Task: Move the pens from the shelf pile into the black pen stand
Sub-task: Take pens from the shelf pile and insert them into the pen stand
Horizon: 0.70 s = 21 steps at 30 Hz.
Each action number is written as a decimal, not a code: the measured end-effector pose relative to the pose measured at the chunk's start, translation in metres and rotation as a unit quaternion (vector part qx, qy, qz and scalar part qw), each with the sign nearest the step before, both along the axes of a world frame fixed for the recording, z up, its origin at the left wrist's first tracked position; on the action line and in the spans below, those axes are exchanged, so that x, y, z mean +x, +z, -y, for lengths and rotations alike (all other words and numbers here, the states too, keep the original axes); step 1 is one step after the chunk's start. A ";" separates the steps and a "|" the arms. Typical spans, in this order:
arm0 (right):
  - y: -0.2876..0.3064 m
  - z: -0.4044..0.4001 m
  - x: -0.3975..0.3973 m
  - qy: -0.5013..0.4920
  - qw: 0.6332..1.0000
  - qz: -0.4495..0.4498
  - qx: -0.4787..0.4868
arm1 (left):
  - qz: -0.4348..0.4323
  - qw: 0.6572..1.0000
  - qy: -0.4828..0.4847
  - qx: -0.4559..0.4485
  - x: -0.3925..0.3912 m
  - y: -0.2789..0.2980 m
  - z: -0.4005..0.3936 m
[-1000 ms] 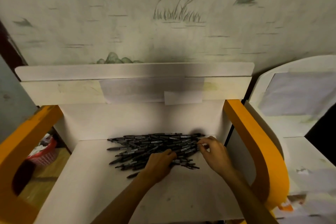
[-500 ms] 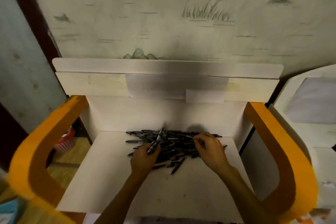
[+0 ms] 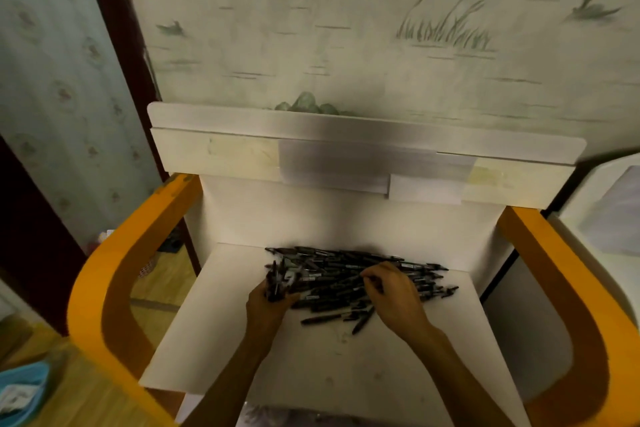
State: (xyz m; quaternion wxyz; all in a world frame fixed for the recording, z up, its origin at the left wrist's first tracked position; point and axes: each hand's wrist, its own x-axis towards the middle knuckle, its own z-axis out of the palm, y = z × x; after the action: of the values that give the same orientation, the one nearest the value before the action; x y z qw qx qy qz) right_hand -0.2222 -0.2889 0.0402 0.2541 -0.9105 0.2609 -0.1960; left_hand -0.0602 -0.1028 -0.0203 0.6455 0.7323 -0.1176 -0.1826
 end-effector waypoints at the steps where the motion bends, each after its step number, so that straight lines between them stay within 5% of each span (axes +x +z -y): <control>1: 0.000 0.000 0.000 -0.001 1.000 0.002 -0.002 | -0.005 1.000 0.000 0.009 0.001 -0.001 -0.001; 21: 0.001 -0.019 -0.009 -0.041 0.999 0.007 -0.019 | -0.015 0.999 -0.032 -0.010 0.021 -0.002 -0.006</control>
State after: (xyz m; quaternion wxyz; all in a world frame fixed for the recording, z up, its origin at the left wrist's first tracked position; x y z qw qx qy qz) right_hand -0.2311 -0.2700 0.0410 0.2299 -0.9022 0.2928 -0.2179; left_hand -0.0387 -0.0965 -0.0226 0.6483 0.7187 -0.1332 -0.2129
